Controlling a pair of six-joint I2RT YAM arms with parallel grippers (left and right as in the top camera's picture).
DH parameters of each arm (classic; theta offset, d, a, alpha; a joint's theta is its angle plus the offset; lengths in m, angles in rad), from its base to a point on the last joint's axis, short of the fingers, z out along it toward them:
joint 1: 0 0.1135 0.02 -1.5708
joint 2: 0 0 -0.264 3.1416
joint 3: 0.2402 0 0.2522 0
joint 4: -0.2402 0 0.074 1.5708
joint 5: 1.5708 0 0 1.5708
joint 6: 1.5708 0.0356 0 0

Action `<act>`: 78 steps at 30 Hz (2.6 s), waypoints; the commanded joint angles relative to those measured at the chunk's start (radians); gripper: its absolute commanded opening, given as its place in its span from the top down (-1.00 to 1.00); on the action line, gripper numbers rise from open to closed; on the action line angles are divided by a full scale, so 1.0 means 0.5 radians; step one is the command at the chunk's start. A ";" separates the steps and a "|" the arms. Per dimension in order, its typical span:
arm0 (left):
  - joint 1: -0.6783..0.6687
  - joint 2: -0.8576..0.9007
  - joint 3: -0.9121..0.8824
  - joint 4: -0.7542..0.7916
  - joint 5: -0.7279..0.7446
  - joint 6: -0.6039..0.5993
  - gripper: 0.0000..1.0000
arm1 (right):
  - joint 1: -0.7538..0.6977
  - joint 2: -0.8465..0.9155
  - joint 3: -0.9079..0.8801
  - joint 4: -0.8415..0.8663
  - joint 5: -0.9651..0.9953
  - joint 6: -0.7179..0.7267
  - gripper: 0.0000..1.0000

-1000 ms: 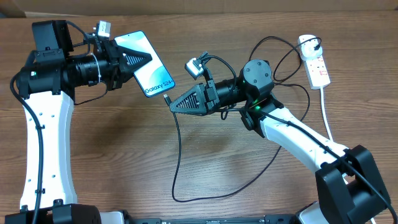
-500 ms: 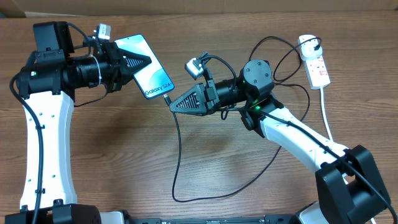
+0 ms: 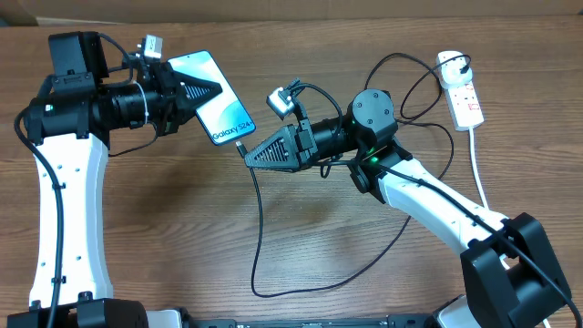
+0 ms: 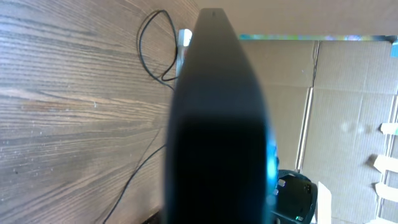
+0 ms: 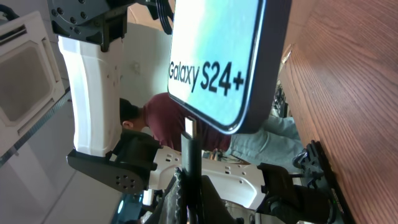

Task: Plug charger to phone and switch on socket

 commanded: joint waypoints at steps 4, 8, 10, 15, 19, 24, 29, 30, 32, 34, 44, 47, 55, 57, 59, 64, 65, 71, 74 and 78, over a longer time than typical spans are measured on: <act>-0.005 -0.012 0.015 -0.031 0.097 0.055 0.91 | 0.011 -0.031 0.022 0.014 0.021 0.004 0.93; -0.005 -0.012 0.015 -0.031 0.122 0.056 0.91 | 0.011 -0.031 0.022 -0.034 0.021 0.004 0.93; -0.005 -0.012 0.015 -0.031 0.122 0.056 0.92 | 0.011 -0.031 0.022 -0.040 0.019 0.004 0.93; -0.005 -0.012 0.015 -0.048 0.137 0.109 0.92 | 0.011 -0.031 0.022 -0.039 0.019 0.005 0.93; -0.005 -0.012 0.015 -0.085 0.120 0.154 0.92 | 0.005 -0.031 0.022 -0.039 0.017 0.005 0.93; -0.005 -0.012 0.015 -0.084 0.136 0.151 0.92 | 0.005 -0.031 0.022 -0.040 0.018 0.004 0.93; -0.005 -0.012 0.015 -0.085 0.182 0.151 0.92 | 0.005 -0.031 0.022 -0.040 0.017 0.003 0.93; -0.005 -0.012 0.015 -0.085 0.190 0.150 0.91 | 0.005 -0.031 0.022 -0.040 0.018 0.000 0.93; -0.005 -0.012 0.015 -0.085 0.211 0.145 0.92 | 0.005 -0.031 0.022 -0.040 0.018 -0.011 0.93; -0.005 -0.012 0.015 -0.087 0.230 0.145 0.92 | 0.005 -0.031 0.022 -0.040 0.018 -0.011 0.93; -0.005 -0.012 0.015 -0.214 0.227 0.265 0.92 | 0.005 -0.031 0.022 -0.040 0.003 0.005 0.93; -0.005 -0.012 0.015 -0.214 0.227 0.266 0.91 | 0.005 -0.031 0.022 -0.040 0.003 0.043 0.93; -0.005 -0.012 0.015 -0.212 0.239 0.282 0.92 | 0.006 -0.031 0.022 -0.039 0.057 0.042 0.93; -0.005 -0.012 0.015 -0.212 0.262 0.288 0.92 | 0.006 -0.031 0.022 -0.039 0.082 0.043 0.93; -0.005 -0.012 0.015 -0.212 0.280 0.288 0.92 | 0.006 -0.031 0.022 -0.040 0.106 0.043 0.93; -0.005 -0.012 0.015 -0.213 0.280 0.288 0.92 | 0.006 -0.031 0.022 -0.039 0.139 0.044 0.93; -0.005 -0.012 0.015 -0.214 0.280 0.288 0.92 | 0.006 -0.031 0.022 -0.039 0.144 0.050 0.93; -0.005 -0.012 0.015 -0.228 0.280 0.287 0.92 | 0.006 -0.031 0.022 -0.039 0.175 0.067 0.93; -0.005 -0.012 0.015 -0.235 0.279 0.287 0.92 | 0.006 -0.031 0.022 -0.039 0.184 0.081 0.93; -0.005 -0.012 0.015 -0.243 0.280 0.288 0.92 | 0.006 -0.031 0.022 -0.038 0.203 0.103 0.93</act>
